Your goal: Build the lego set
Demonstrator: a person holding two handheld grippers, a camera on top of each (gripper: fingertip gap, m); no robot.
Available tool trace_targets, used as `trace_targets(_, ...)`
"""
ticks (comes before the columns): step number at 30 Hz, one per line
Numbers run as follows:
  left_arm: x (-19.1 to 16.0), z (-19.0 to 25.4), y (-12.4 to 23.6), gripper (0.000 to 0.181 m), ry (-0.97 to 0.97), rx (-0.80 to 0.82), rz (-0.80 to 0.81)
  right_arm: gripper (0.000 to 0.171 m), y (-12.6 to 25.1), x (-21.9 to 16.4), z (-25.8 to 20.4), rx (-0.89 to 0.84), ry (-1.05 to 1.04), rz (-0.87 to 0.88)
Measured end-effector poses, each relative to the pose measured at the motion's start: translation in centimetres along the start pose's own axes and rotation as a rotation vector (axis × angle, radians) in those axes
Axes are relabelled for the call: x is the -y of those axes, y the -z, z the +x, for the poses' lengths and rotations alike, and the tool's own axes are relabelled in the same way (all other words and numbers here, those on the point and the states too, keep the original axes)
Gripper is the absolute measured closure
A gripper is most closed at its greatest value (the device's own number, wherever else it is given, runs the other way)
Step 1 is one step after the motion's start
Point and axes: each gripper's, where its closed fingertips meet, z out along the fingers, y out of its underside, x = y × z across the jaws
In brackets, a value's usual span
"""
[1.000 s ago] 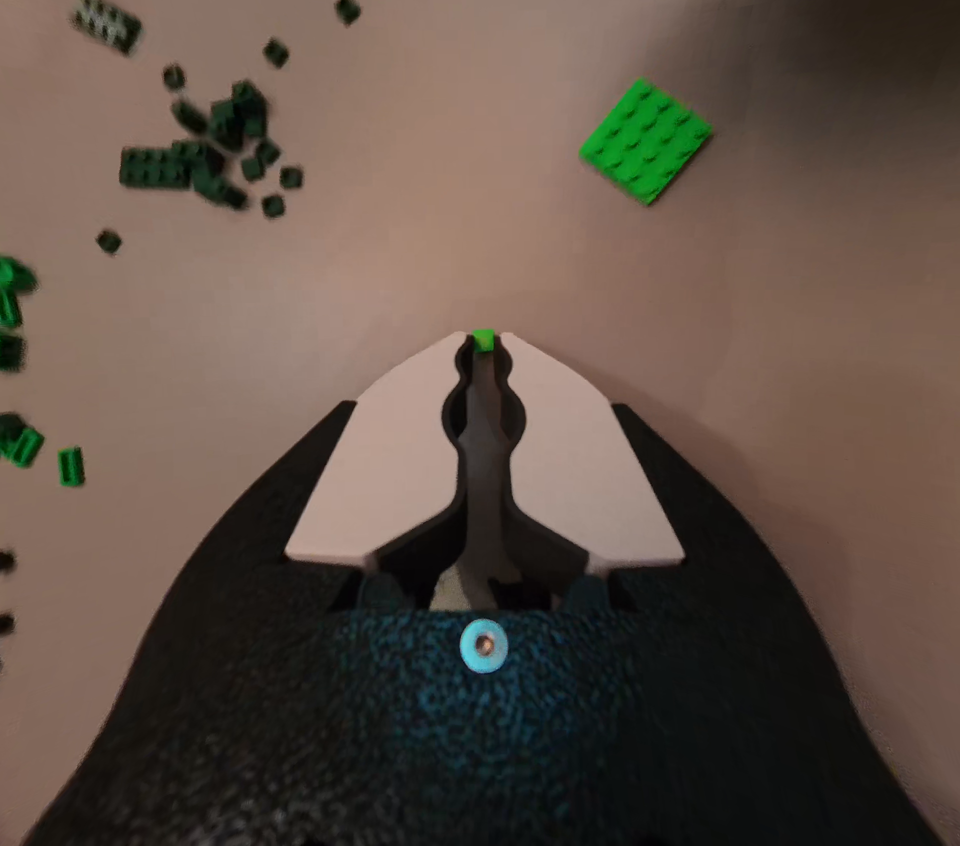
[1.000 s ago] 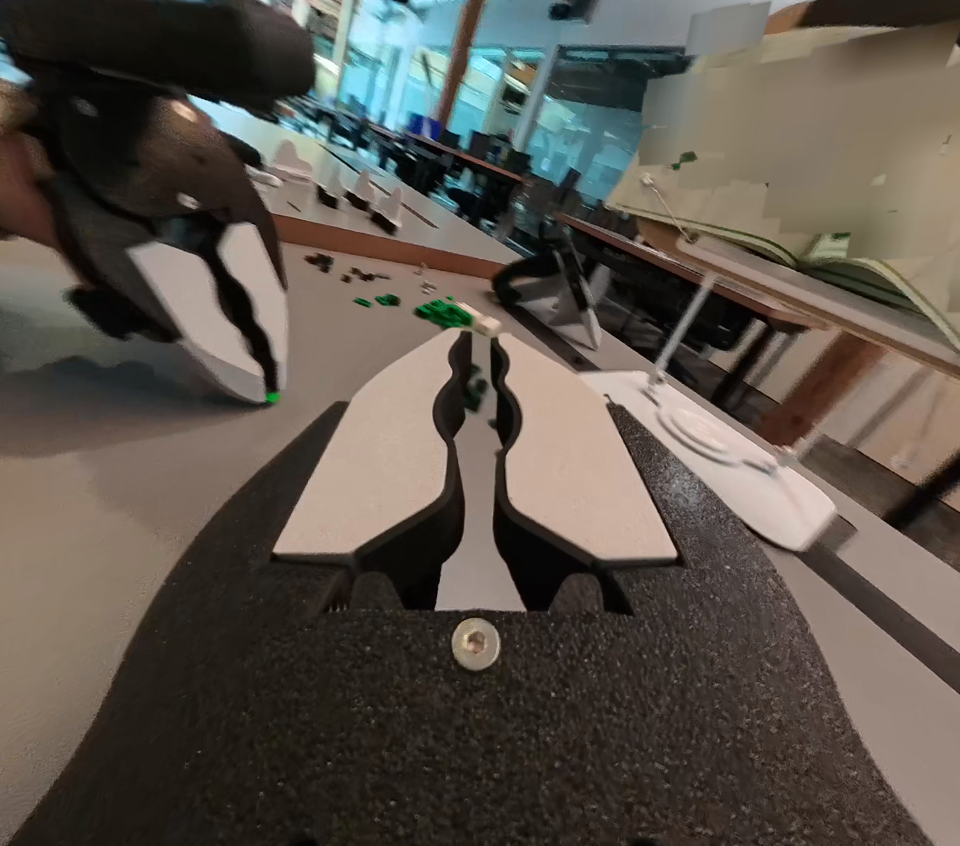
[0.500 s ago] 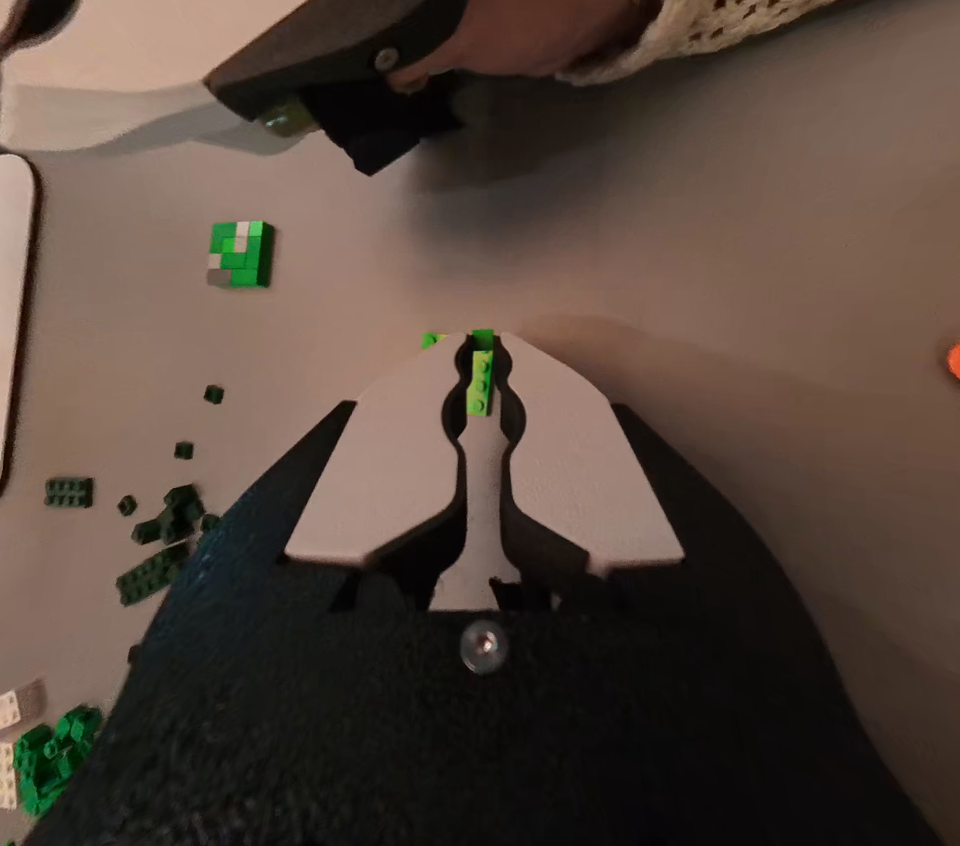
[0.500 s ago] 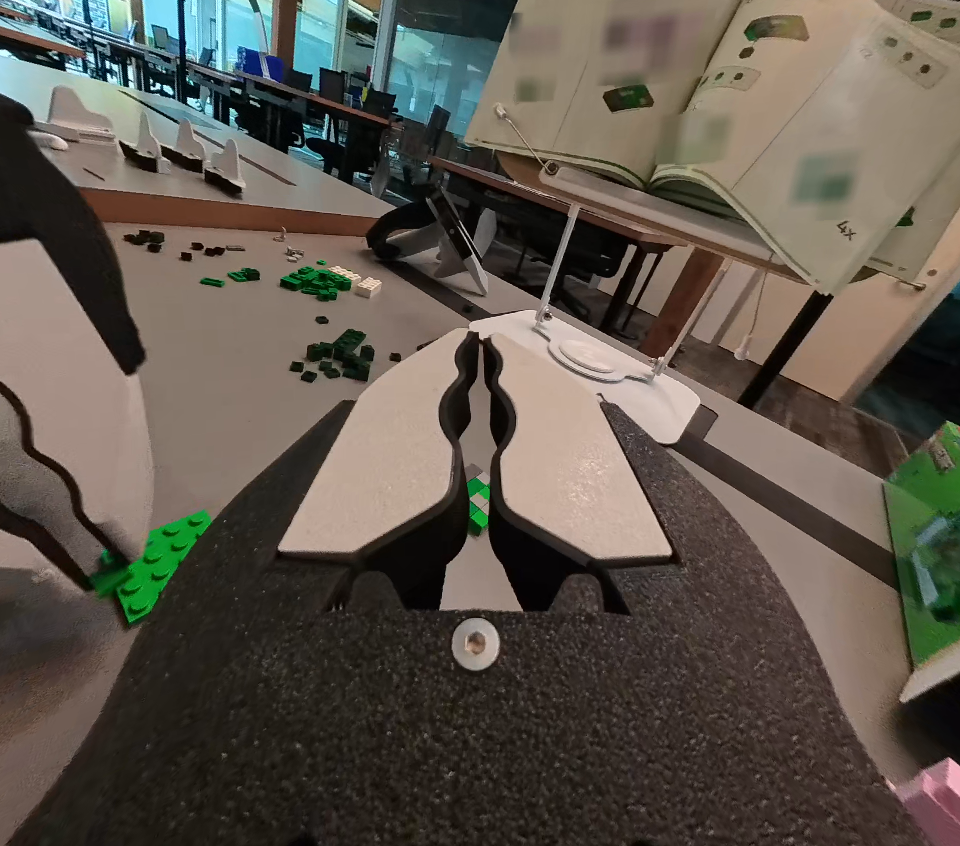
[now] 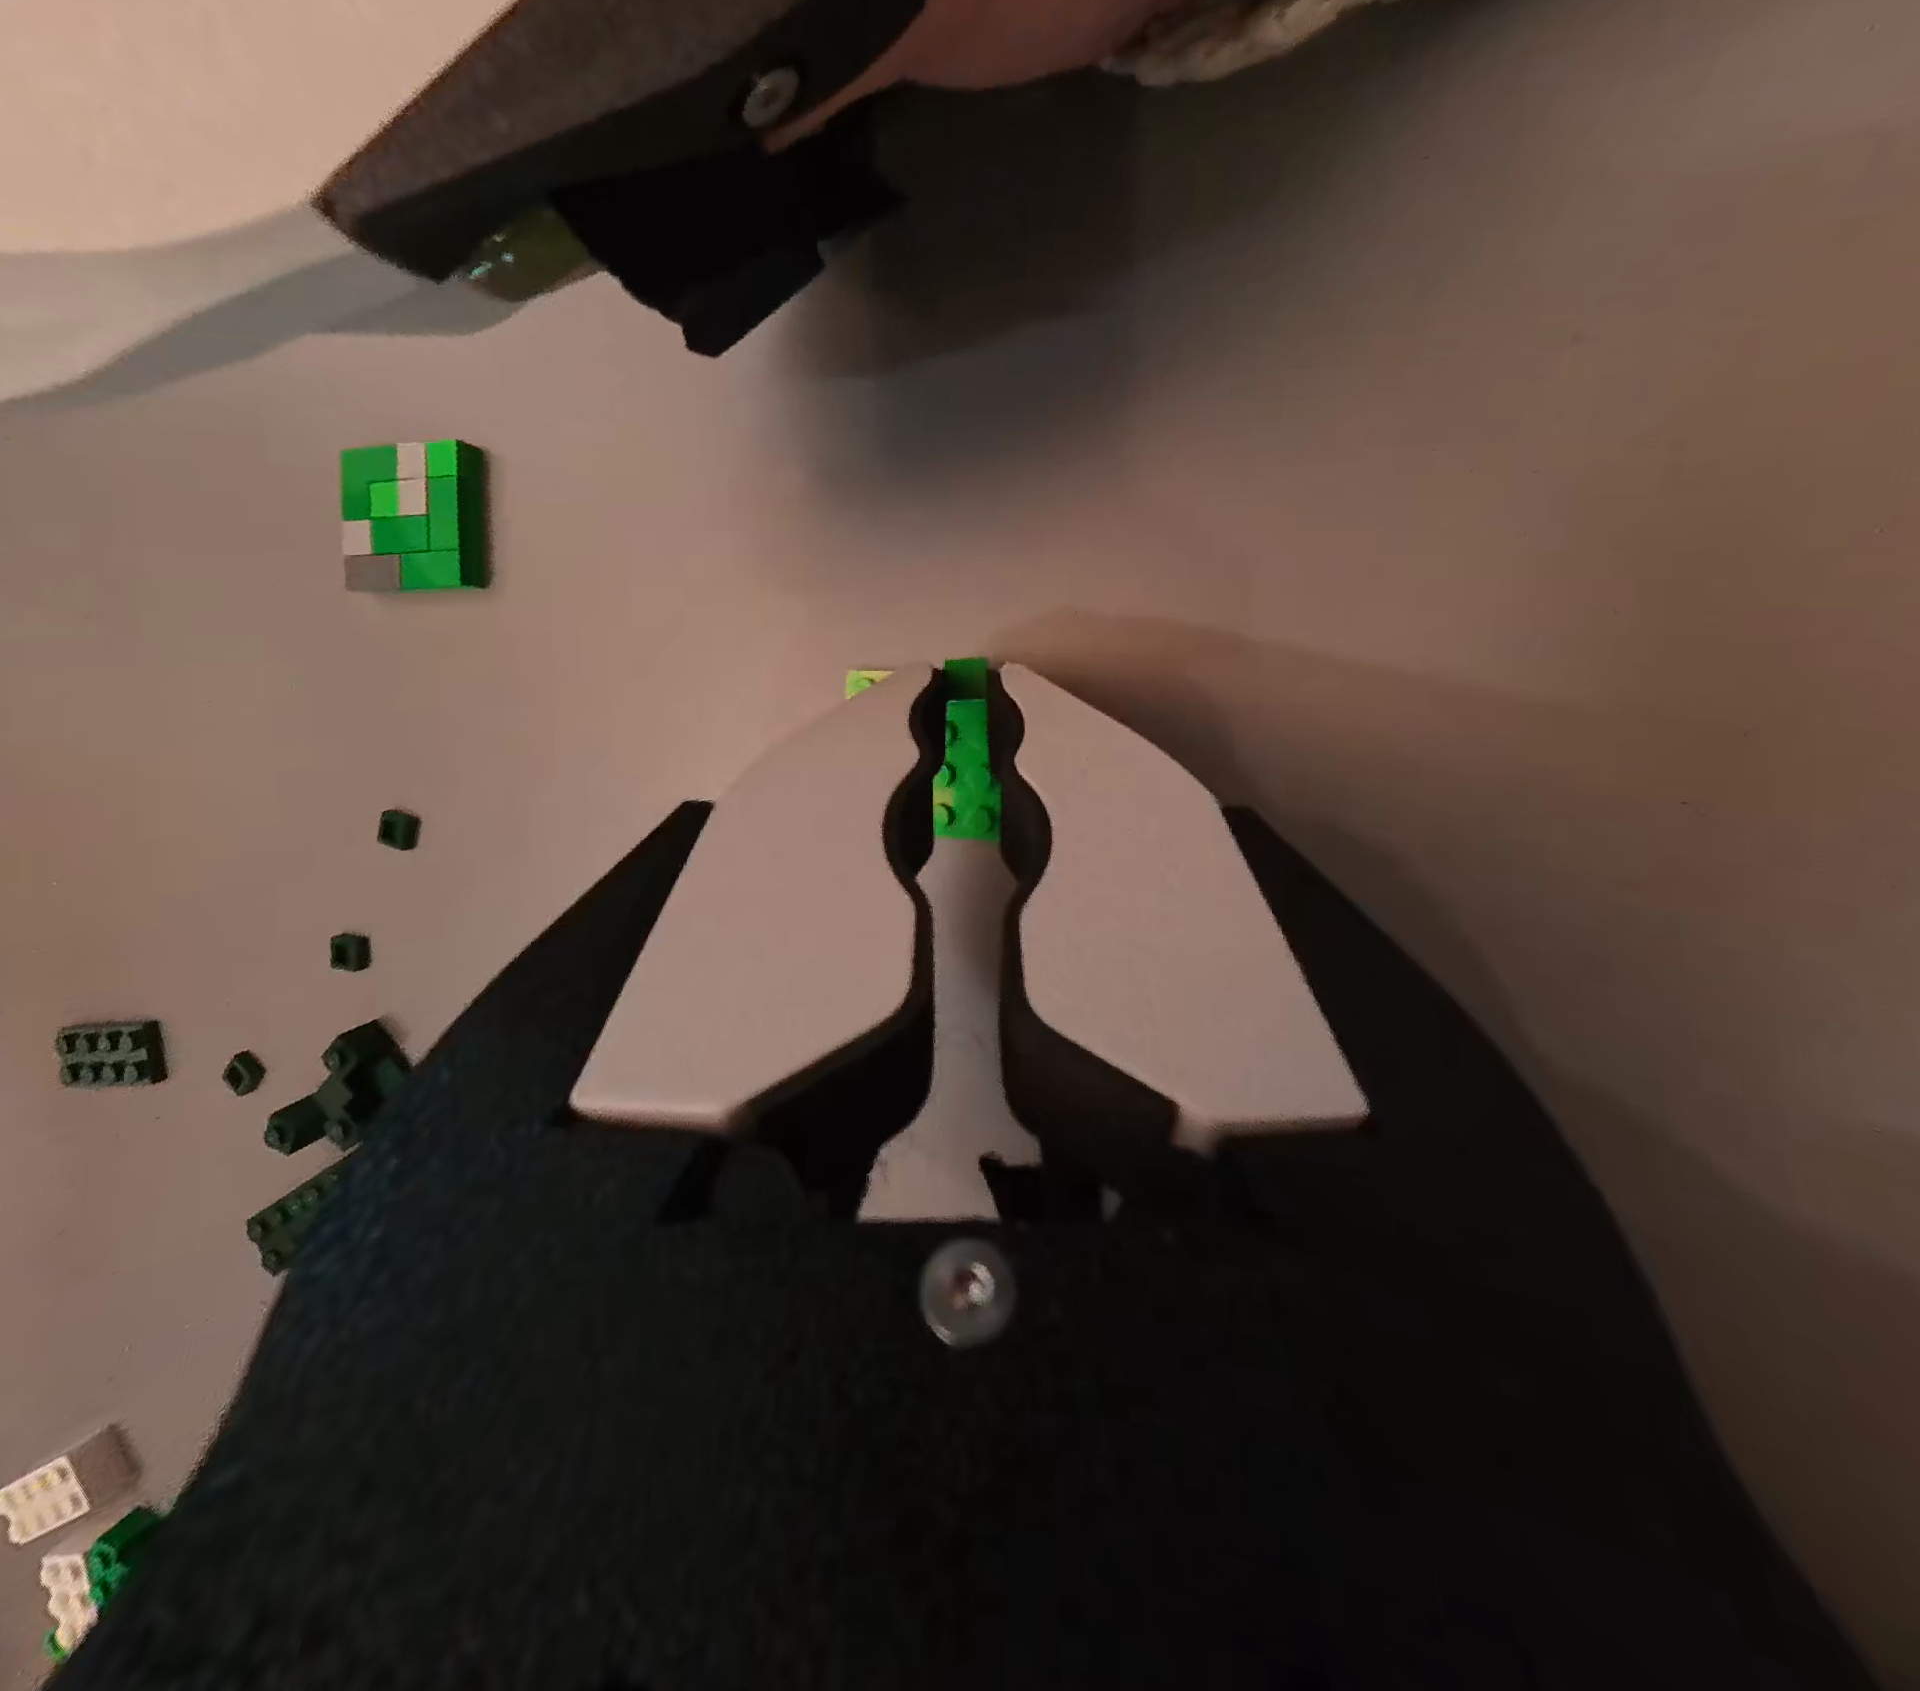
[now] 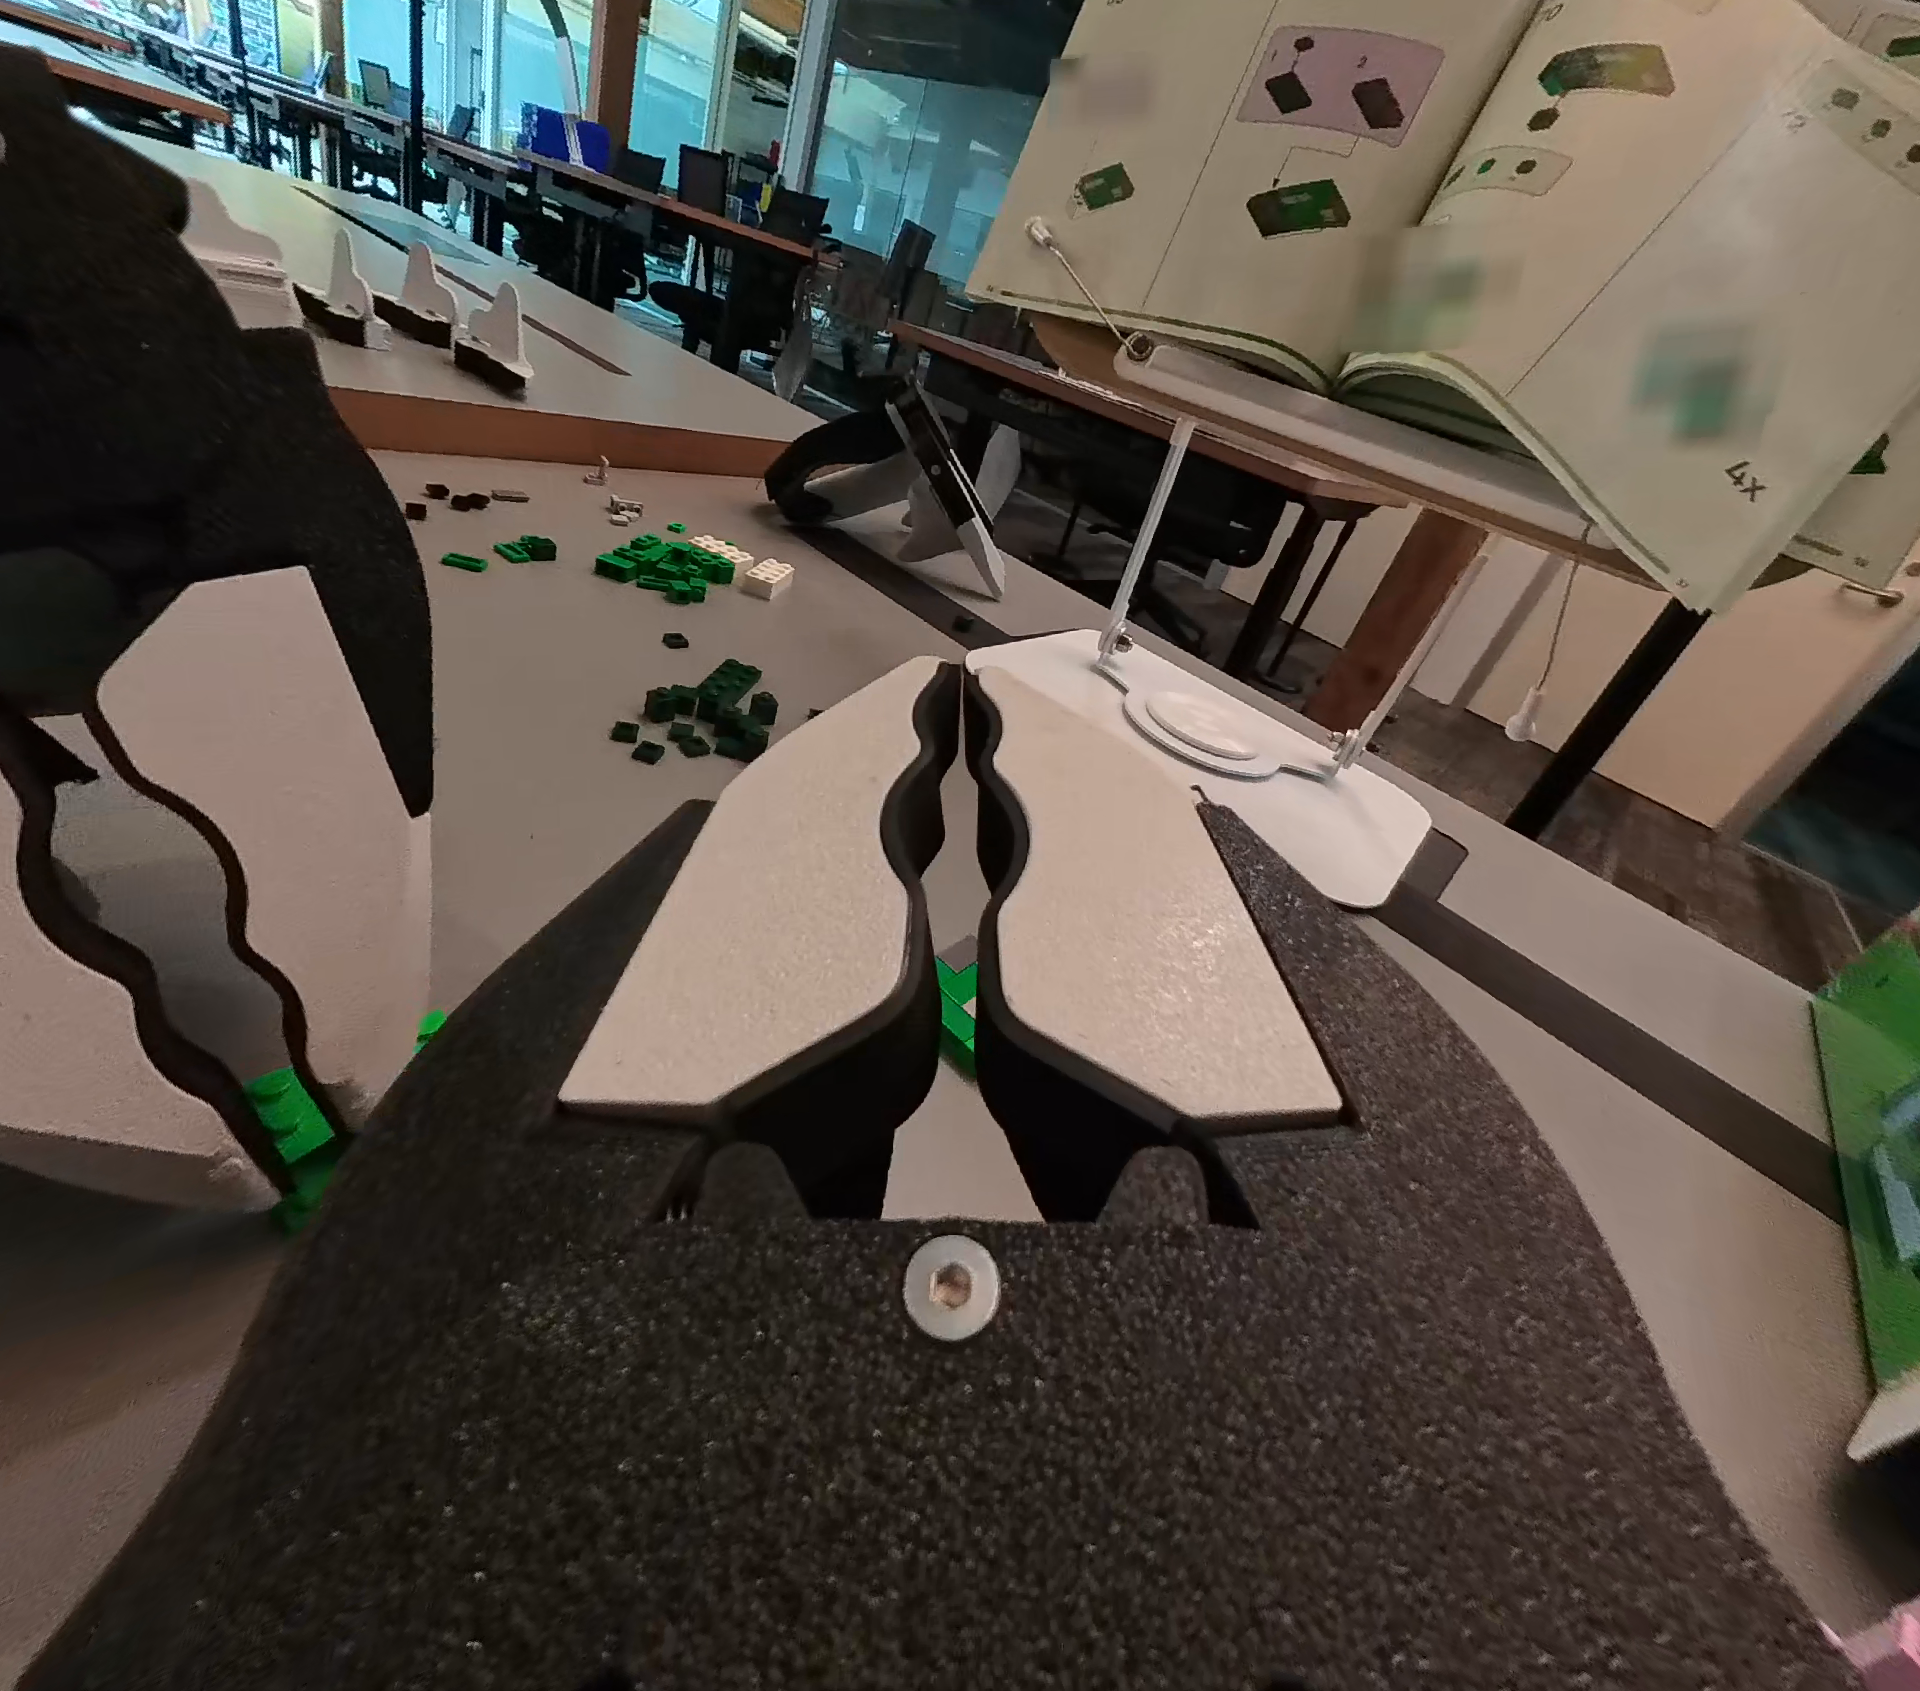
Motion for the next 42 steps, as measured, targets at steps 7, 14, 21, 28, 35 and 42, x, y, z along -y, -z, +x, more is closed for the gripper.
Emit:
trace_targets(7,-0.6,0.1,-0.2,0.174,0.003,-0.017,-0.025,0.171,0.0,0.0,-0.2,0.008,0.005,0.000)
trace_targets(14,-0.6,0.1,-0.3,0.174,0.005,-0.026,-0.022,0.171,-0.1,0.0,-0.2,0.010,0.006,0.000)
trace_targets(21,-0.5,0.3,-0.3,0.174,0.004,-0.040,-0.018,0.171,-0.1,0.1,-0.2,0.016,0.006,0.000)
trace_targets(28,-0.7,0.1,-0.3,0.172,0.019,-0.041,-0.028,0.171,-0.1,0.1,-0.3,0.019,0.007,0.000)
trace_targets(35,-0.6,0.3,-0.3,0.164,0.030,-0.057,-0.003,0.171,-0.1,0.1,-0.4,0.026,0.003,0.003)
trace_targets(42,-0.9,-1.0,1.2,0.150,0.073,-0.027,0.043,0.171,-0.1,0.1,-0.4,0.028,0.000,0.004)
